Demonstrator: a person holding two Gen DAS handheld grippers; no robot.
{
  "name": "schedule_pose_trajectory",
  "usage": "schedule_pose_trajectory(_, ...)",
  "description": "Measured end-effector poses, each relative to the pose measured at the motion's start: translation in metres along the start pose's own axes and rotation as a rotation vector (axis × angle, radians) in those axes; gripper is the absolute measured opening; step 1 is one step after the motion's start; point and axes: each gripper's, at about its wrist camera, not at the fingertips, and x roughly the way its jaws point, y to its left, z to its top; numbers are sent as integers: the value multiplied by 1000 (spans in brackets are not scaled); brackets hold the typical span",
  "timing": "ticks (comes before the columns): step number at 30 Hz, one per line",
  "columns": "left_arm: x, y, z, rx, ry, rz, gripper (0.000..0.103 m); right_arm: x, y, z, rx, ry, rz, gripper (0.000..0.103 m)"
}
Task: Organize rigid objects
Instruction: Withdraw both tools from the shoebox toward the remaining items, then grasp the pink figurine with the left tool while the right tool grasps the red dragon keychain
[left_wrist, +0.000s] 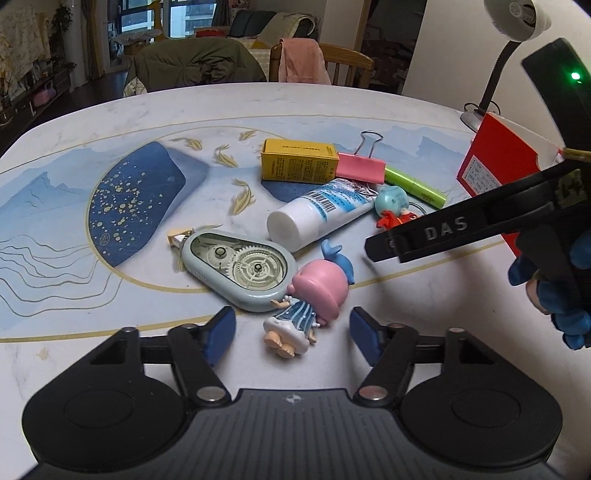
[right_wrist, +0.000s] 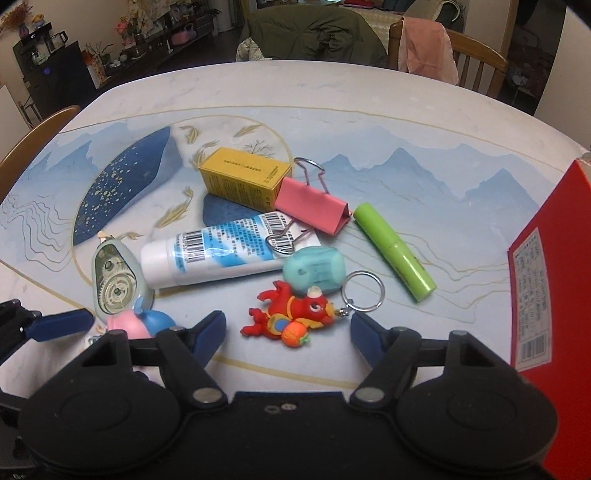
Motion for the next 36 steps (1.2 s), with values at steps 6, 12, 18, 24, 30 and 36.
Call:
schedule_pose_trajectory(6,0,-5,1,16,4,-2,49,3,6,2,-13,-11,-40,64)
schedule_pose_trajectory(12,2,-8,3,40,12,6,42,2,7,2,-27,-12,-58,57)
schedule_pose_trajectory(18,0,-8,3,29,9,-8,41,-7,7,-4,-26,-25,-39,56)
schedule_pose_trajectory(24,-8,-9,1,9,5,-32,41,-30,2,-14,7,-51,-12,56)
schedule_pose_trajectory(30,-21,-12,2,-8,-7,-64,41,-61,-1,-22,36,-87,10,52)
schedule_pose_trajectory(36,-30,-17,1,-9,-7,-85,40,-91,-3,-29,48,-127,30,52)
